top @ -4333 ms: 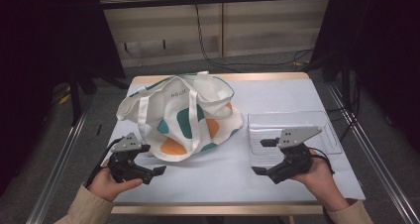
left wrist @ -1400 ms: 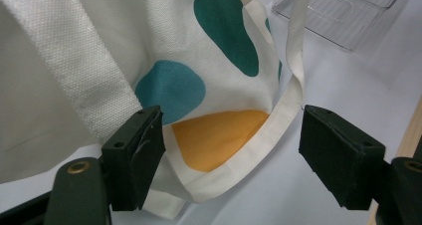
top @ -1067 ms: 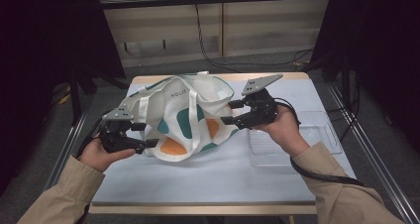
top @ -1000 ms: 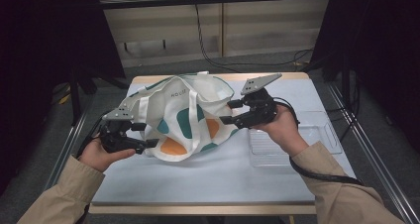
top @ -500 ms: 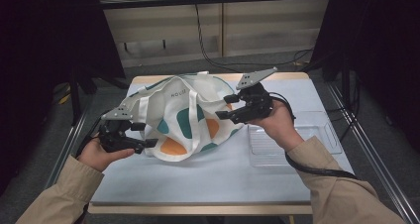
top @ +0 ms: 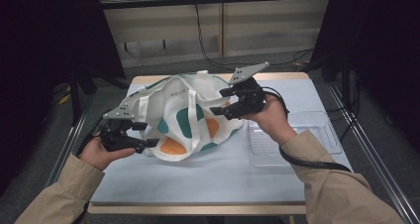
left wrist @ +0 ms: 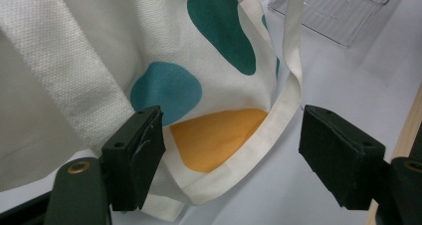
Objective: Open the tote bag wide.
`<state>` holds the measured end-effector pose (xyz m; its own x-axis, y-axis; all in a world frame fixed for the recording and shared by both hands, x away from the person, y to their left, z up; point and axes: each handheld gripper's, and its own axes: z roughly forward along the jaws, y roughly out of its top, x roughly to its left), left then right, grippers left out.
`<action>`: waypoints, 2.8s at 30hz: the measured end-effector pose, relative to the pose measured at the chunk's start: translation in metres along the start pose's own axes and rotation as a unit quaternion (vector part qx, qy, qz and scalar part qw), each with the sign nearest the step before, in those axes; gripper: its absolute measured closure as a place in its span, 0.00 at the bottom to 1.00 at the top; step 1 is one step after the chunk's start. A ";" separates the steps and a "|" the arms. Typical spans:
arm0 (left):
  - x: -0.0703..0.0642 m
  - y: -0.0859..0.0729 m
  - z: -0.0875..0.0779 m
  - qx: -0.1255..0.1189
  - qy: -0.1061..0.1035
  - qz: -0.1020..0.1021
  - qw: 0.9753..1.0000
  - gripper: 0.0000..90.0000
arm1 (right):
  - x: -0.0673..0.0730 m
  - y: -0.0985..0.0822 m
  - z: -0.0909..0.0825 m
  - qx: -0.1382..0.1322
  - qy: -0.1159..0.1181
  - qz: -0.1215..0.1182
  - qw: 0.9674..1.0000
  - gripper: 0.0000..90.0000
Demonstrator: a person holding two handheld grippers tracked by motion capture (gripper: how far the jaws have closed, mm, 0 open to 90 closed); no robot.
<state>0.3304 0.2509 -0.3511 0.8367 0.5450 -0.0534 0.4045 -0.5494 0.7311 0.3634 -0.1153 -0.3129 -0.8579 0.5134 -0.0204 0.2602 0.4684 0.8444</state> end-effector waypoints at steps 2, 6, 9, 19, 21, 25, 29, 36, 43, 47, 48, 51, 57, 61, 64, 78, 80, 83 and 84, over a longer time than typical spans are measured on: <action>0.000 0.000 0.000 0.002 0.000 0.002 1.000 0.28 | -0.001 0.001 0.001 -0.001 -0.002 0.000 1.000 0.33; 0.000 0.001 0.002 0.003 -0.003 0.003 1.000 0.29 | -0.002 0.002 0.004 0.002 -0.003 -0.008 1.000 0.31; -0.001 0.002 0.003 0.003 -0.004 0.003 1.000 0.29 | -0.002 0.002 0.009 0.008 -0.003 -0.014 1.000 0.31; -0.001 0.001 0.004 0.003 -0.004 0.003 1.000 0.29 | -0.001 0.003 0.011 0.014 -0.007 -0.023 1.000 0.29; -0.001 0.001 0.003 0.006 -0.003 0.004 1.000 0.29 | 0.000 0.005 0.012 0.012 -0.010 -0.020 1.000 0.26; -0.001 0.001 0.003 0.004 -0.006 0.007 1.000 0.29 | 0.001 0.007 0.014 0.011 -0.013 -0.031 0.999 0.26; -0.001 0.000 0.001 0.005 -0.003 0.004 1.000 0.29 | 0.003 0.005 0.021 0.025 0.002 -0.034 0.999 0.36; -0.001 0.003 -0.004 0.000 -0.003 0.004 1.000 0.35 | 0.013 -0.001 0.032 0.074 -0.010 -0.026 0.997 0.51; -0.002 0.011 -0.009 -0.002 -0.001 0.003 1.000 0.46 | 0.020 -0.007 0.033 0.094 -0.011 -0.027 0.995 0.77; -0.001 0.016 -0.008 0.000 -0.002 0.000 1.000 0.50 | 0.019 -0.011 0.031 0.094 -0.003 -0.017 0.995 0.81; -0.001 0.018 -0.008 -0.002 -0.002 0.001 1.000 0.54 | 0.018 -0.012 0.029 0.093 0.000 -0.014 0.996 0.83; -0.002 0.023 -0.010 -0.002 -0.001 0.003 1.000 0.58 | 0.017 -0.015 0.027 0.092 0.004 -0.010 0.996 0.88; 0.001 0.032 -0.013 -0.002 0.002 0.006 1.000 0.71 | 0.017 -0.024 0.025 0.096 0.019 -0.002 0.995 0.94; 0.002 0.038 -0.013 0.001 0.007 0.009 1.000 0.74 | 0.017 -0.029 0.024 0.096 0.023 0.001 0.995 0.95; 0.004 0.042 -0.014 -0.003 0.007 0.011 1.000 0.75 | 0.017 -0.032 0.023 0.097 0.025 0.005 0.995 0.95; 0.012 0.060 -0.018 -0.008 0.018 0.004 1.000 0.78 | 0.019 -0.045 0.022 0.107 0.036 0.005 0.994 0.96; 0.013 0.063 -0.019 -0.014 0.018 0.004 1.000 0.78 | 0.019 -0.046 0.021 0.110 0.037 0.004 0.993 0.96; 0.014 0.067 -0.020 -0.020 0.024 0.007 0.999 0.79 | 0.021 -0.049 0.022 0.115 0.041 0.001 0.993 0.96; 0.015 0.068 -0.020 -0.022 0.028 0.008 0.999 0.79 | 0.021 -0.049 0.023 0.117 0.043 -0.001 0.992 0.96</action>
<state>0.3629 0.2341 -0.2882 0.8207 0.5714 -0.0036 0.3734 -0.5315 0.7603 0.3424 -0.1111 -0.3674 -0.8908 0.4531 0.0329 0.3456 0.6288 0.6965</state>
